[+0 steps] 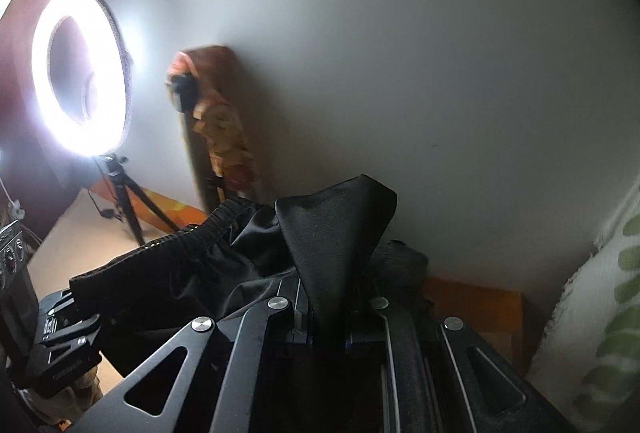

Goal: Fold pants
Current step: 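Lift the folded sweatpants with both tools and carry them along the bed, then lower the bundle onto the bed beside the striped pillow and open both tools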

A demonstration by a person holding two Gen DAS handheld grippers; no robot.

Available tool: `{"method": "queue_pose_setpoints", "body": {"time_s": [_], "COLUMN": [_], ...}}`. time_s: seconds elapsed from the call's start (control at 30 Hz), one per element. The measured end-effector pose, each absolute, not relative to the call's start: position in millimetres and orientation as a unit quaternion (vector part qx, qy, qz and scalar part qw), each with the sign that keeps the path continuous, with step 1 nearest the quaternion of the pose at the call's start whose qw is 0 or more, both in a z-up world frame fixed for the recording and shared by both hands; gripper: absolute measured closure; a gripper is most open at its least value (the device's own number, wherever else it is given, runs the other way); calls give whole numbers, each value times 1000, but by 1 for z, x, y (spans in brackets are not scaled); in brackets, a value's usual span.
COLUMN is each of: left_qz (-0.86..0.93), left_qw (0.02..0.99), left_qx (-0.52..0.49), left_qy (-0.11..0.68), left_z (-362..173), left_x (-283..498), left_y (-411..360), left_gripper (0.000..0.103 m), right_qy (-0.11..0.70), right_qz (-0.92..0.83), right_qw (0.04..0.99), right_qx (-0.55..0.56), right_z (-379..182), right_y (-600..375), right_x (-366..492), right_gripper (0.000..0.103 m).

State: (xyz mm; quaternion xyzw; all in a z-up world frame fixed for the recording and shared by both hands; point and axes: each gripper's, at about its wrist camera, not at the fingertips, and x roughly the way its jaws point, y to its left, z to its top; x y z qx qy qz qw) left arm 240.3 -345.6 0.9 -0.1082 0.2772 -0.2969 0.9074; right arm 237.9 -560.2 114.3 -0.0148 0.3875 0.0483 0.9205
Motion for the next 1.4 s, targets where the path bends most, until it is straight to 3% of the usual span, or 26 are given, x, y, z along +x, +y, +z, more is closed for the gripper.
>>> {"method": "queue_pose_setpoints", "body": {"time_s": [0.27, 0.3, 0.37, 0.5, 0.53, 0.67, 1.0, 1.03, 1.17, 1.3, 1.4], "left_qz": [-257, -252, -251, -250, -247, -238, -240, -240, -242, -238, -220], "left_qw": [901, 901, 899, 893, 891, 891, 892, 892, 890, 892, 896], "left_qx": [-126, -127, -126, -119, -122, -122, -88, -85, -79, -71, -62], "left_qy": [327, 329, 338, 356, 362, 367, 372, 373, 380, 378, 381], "left_z": [-55, -59, -64, -69, -69, -66, -59, -63, -67, -68, -68], "left_x": [262, 264, 265, 260, 260, 258, 252, 255, 261, 259, 259], "left_y": [-378, -377, -376, -368, -365, -350, -350, -351, -353, -347, -339], "left_gripper": [89, 89, 84, 77, 70, 68, 65, 63, 61, 50, 49], "right_qy": [428, 433, 450, 448, 444, 434, 472, 472, 475, 459, 472], "right_qz": [69, 66, 47, 26, 20, 22, 31, 35, 30, 14, -2], "right_qw": [901, 899, 892, 893, 894, 890, 855, 854, 857, 872, 868], "right_qx": [-2, -2, -2, 43, 57, 138, 212, 216, 197, 170, 156], "right_z": [58, 51, 36, 28, 27, 20, -22, -24, -26, -1, 2], "right_y": [-601, -603, -607, -626, -631, -648, -639, -637, -625, -621, -623], "right_x": [298, 300, 304, 287, 280, 232, 161, 160, 159, 146, 138], "right_gripper": [93, 90, 70, 59, 54, 54, 54, 57, 93, 98, 99]}}
